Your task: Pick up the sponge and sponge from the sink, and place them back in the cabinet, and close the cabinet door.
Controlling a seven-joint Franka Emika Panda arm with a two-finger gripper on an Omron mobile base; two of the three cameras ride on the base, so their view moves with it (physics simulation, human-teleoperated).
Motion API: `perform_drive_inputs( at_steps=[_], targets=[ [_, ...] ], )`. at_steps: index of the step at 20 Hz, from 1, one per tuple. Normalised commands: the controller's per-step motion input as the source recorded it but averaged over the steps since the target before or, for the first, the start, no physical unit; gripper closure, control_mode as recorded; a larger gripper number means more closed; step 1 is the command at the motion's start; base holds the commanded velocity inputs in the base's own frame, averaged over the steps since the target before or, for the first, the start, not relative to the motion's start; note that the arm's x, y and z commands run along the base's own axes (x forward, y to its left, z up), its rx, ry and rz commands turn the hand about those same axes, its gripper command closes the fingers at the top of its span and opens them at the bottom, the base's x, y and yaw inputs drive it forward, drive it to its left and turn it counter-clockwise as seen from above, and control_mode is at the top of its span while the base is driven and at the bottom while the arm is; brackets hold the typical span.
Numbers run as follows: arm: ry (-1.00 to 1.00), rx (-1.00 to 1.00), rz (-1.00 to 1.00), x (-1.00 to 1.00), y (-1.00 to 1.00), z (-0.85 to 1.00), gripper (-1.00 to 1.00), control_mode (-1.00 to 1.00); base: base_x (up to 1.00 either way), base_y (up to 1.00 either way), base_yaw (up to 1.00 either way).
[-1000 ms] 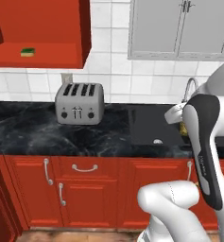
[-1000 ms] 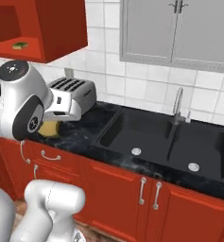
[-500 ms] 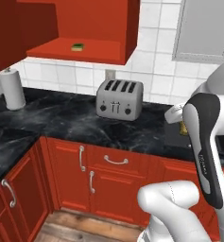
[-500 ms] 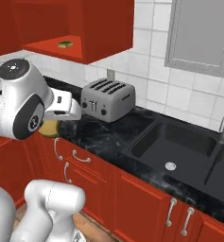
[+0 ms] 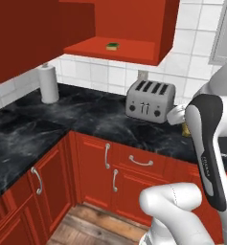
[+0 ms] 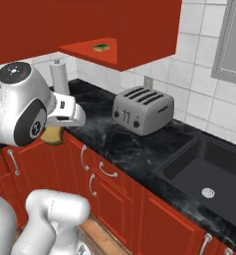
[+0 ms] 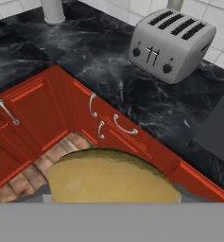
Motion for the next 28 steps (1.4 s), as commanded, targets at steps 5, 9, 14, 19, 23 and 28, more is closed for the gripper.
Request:
perform_drive_inputs(
  at_steps=[5, 9, 14, 19, 23, 28],
  targets=[
    [0.0, 0.0, 0.0, 0.0, 0.0, 0.0, 1.0, 1.0, 0.0, 0.48, 0.18],
    [0.0, 0.0, 0.0, 0.0, 0.0, 0.0, 1.0, 1.0, 0.01, 0.35, 0.03],
    [0.0, 0.0, 0.0, 0.0, 0.0, 0.0, 1.0, 1.0, 0.21, 0.32, 0.0],
    [0.0, 0.0, 0.0, 0.0, 0.0, 0.0, 1.0, 1.0, 0.37, 0.39, 0.02],
    [0.0, 0.0, 0.0, 0.0, 0.0, 0.0, 1.0, 1.0, 0.44, 0.26, 0.0],
    [0.0, 0.0, 0.0, 0.0, 0.0, 0.0, 1.0, 1.0, 0.43, 0.09, 0.0]
  ],
)
